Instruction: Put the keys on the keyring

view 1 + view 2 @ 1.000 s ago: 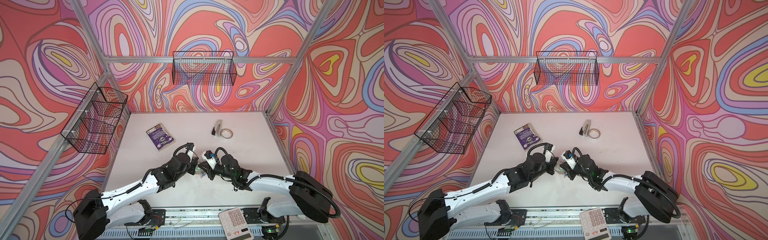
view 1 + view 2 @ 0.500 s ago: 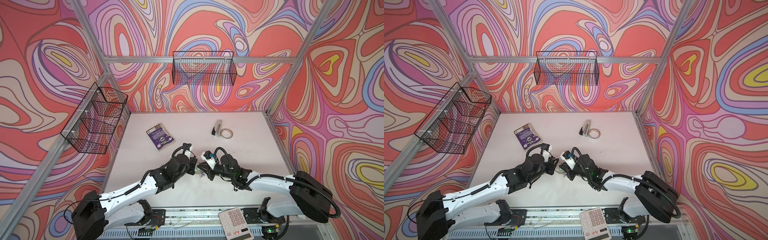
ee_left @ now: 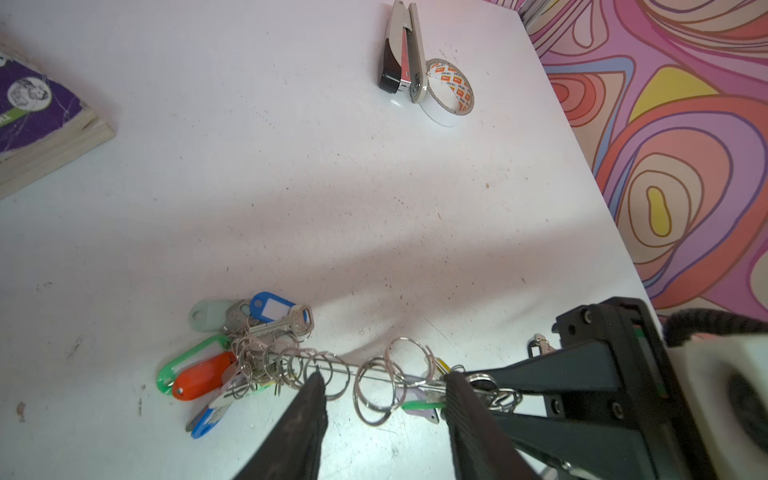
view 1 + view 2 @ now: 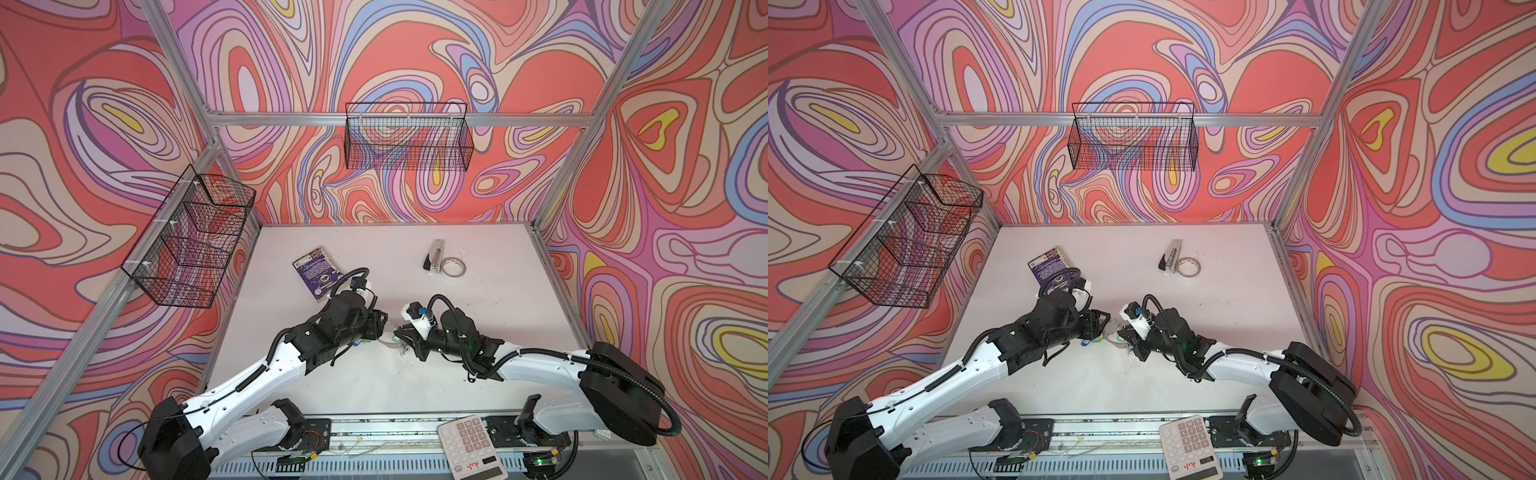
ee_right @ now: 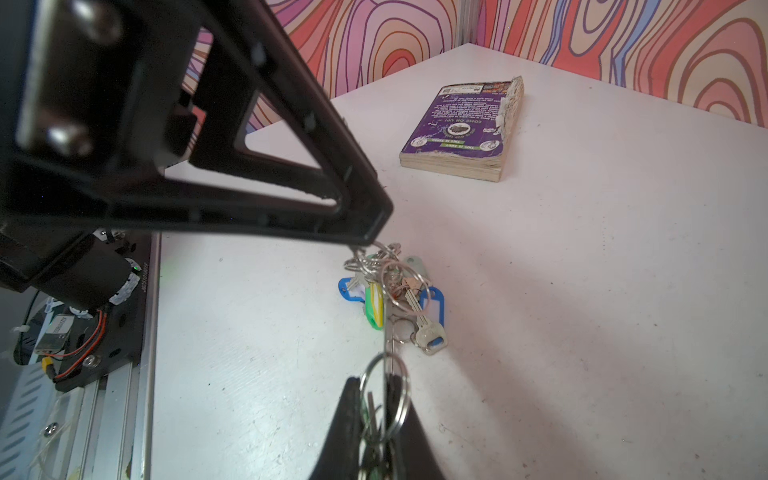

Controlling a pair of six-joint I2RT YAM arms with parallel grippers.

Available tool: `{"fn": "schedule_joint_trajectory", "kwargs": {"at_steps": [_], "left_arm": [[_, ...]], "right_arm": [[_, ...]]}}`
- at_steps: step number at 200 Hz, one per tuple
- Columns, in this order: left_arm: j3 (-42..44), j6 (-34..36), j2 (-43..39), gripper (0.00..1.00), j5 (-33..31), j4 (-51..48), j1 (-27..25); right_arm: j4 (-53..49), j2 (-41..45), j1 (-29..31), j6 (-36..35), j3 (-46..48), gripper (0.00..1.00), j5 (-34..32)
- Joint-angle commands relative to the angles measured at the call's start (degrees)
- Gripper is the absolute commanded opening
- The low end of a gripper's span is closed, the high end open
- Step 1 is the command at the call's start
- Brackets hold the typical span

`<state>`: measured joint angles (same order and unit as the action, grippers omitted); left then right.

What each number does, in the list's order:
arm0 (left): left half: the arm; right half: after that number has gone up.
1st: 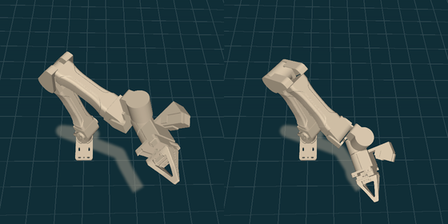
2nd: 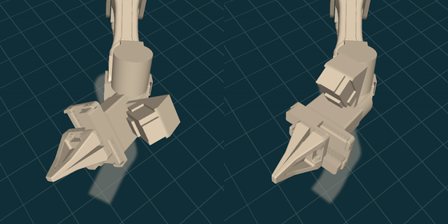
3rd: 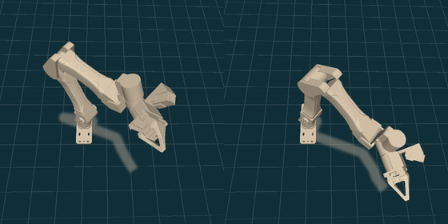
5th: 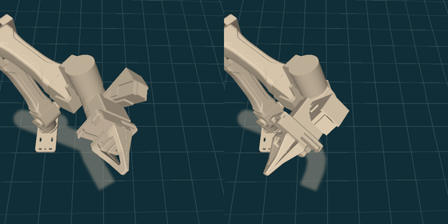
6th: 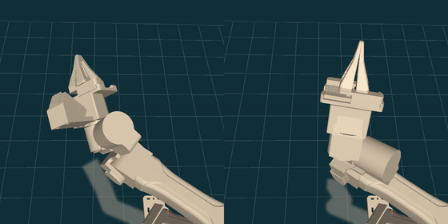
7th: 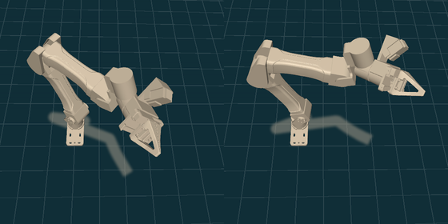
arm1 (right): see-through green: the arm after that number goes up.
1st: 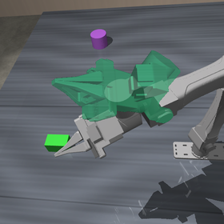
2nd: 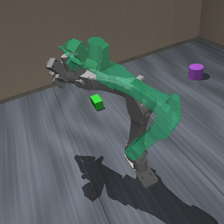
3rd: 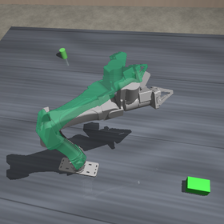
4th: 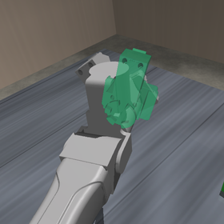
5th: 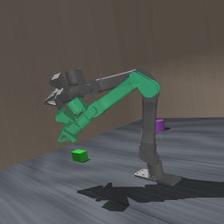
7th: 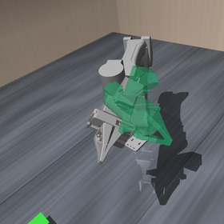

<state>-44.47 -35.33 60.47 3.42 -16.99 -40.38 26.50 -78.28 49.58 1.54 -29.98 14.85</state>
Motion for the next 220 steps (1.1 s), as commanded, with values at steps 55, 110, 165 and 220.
{"fn": "schedule_joint_trajectory", "kwargs": {"at_steps": [55,110,165,220], "left_arm": [[-12.11,1.86,6.07,0.52,22.51,-16.73,10.10],[-20.43,4.42,16.90,0.52,28.21,-22.65,11.46],[-23.39,4.73,23.52,0.51,32.31,-25.41,12.84],[-23.47,5.56,24.41,0.48,36.64,-26.57,12.85]], "right_arm": [[-2.26,-1.26,0.68,-1.04,0.23,0.00,1.58],[-2.23,-1.06,1.65,-2.20,0.62,0.00,-0.35],[-2.90,-1.88,3.11,-3.41,0.18,0.00,-2.39],[-3.14,-2.54,3.32,-3.60,-0.09,0.00,-2.85]]}}
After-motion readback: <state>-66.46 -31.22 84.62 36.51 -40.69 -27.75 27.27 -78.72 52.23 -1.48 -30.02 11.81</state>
